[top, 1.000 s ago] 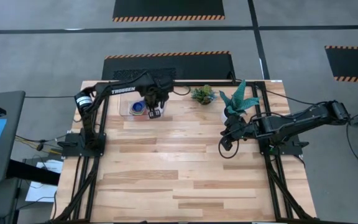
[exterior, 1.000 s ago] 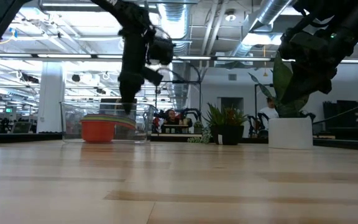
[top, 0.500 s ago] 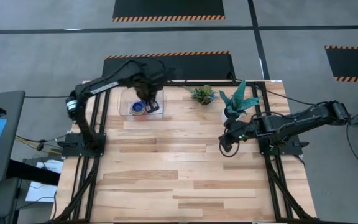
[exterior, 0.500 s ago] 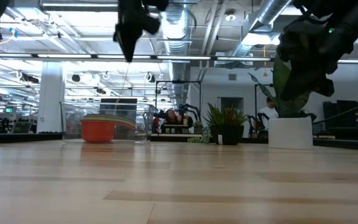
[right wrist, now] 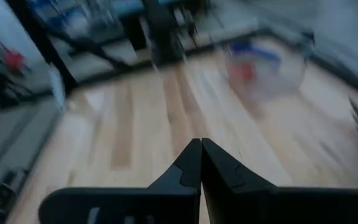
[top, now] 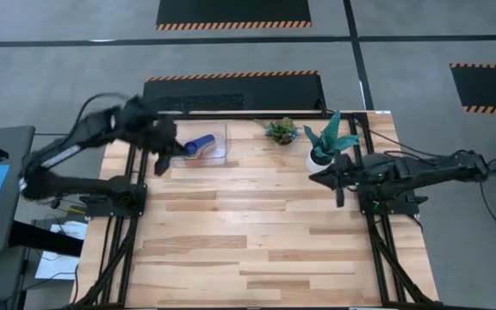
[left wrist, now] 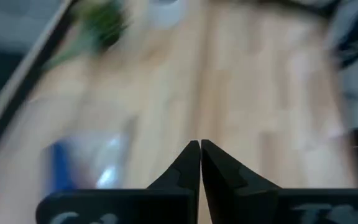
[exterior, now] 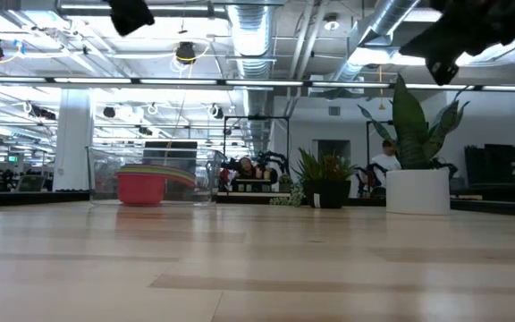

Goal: Nest measuring cups in basket
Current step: Return to Home Position

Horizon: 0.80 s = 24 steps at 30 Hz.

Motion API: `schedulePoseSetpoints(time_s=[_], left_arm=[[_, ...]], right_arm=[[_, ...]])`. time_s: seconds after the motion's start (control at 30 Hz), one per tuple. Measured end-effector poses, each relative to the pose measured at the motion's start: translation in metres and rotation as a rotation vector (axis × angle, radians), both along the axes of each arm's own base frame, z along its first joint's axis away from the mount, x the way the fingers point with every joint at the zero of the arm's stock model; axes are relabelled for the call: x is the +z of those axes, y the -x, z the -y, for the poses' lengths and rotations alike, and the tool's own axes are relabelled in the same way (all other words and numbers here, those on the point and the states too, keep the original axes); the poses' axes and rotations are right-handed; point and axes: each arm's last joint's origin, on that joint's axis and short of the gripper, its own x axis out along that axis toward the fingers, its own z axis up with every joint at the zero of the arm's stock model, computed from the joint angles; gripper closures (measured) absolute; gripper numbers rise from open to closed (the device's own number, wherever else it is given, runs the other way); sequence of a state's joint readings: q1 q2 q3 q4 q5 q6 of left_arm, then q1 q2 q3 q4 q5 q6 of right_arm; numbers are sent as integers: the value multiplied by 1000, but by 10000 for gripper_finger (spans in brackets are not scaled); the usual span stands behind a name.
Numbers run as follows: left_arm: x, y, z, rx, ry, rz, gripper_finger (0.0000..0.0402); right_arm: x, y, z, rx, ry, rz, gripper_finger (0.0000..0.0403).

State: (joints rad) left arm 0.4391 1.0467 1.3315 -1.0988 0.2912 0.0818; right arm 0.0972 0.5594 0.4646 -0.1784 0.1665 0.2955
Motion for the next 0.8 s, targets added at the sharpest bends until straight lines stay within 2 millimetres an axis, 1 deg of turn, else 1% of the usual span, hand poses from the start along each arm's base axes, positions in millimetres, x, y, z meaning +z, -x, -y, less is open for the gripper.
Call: schedulePoseSetpoints(time_s=[0.07,0.13,0.23,0.3,0.37,0.47,0.6,0.73,0.8], left_arm=[[-22,10,7,-59,37,149,401],[-44,15,11,-56,74,265,401],[-75,24,14,8,109,332,401],[-89,30,16,36,124,401,401],[-104,33,18,54,147,473,401],[-127,38,20,62,171,573,401],[-147,43,23,61,190,715,401],[-159,49,25,84,193,753,401],[-165,51,25,104,176,755,401]], right_arm=[[-5,9,1,13,0,104,376],[-12,16,1,18,-5,191,376],[-22,27,2,34,-8,280,376],[-28,34,3,35,-10,316,376],[-29,41,3,32,-7,364,376],[-34,50,5,22,5,393,376],[-39,54,7,8,6,409,376],[-41,53,7,2,10,386,376],[-46,53,8,-3,13,342,376]])
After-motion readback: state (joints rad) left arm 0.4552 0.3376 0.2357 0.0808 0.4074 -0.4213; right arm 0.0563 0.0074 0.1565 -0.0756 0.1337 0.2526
